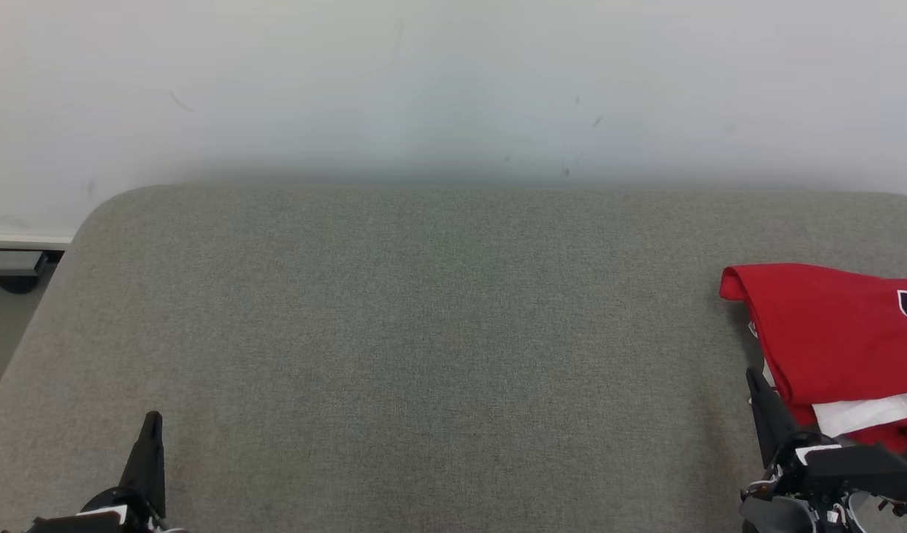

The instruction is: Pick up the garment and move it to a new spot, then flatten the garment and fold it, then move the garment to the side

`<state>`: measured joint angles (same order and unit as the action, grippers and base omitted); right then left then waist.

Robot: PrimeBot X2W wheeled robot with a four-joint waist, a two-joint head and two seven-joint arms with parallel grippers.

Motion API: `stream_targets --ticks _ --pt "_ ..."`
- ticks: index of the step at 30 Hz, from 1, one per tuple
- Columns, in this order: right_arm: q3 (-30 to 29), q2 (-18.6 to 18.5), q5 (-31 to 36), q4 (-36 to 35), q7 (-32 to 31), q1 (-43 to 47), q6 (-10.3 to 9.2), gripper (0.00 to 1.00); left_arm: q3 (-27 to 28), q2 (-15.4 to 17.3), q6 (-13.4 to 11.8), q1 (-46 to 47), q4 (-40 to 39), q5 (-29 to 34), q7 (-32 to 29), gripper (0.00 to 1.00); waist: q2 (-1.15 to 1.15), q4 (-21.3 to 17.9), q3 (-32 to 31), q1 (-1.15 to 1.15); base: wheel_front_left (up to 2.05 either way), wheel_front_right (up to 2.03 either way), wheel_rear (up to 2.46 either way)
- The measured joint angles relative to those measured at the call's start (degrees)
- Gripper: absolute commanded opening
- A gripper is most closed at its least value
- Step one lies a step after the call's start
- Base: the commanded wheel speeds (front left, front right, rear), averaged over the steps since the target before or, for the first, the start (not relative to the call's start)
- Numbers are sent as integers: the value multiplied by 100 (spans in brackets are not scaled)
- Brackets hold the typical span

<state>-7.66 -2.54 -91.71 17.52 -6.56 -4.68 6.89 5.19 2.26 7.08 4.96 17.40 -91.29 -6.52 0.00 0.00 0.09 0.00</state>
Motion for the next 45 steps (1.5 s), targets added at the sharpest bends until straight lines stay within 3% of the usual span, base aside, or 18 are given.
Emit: stream_targets --ticks 45 --pt "2 0 -3 -49 0 -48 0 0 -1 -3 1 12 -9 -2 0 0 0 0 1 0 0 0 0"
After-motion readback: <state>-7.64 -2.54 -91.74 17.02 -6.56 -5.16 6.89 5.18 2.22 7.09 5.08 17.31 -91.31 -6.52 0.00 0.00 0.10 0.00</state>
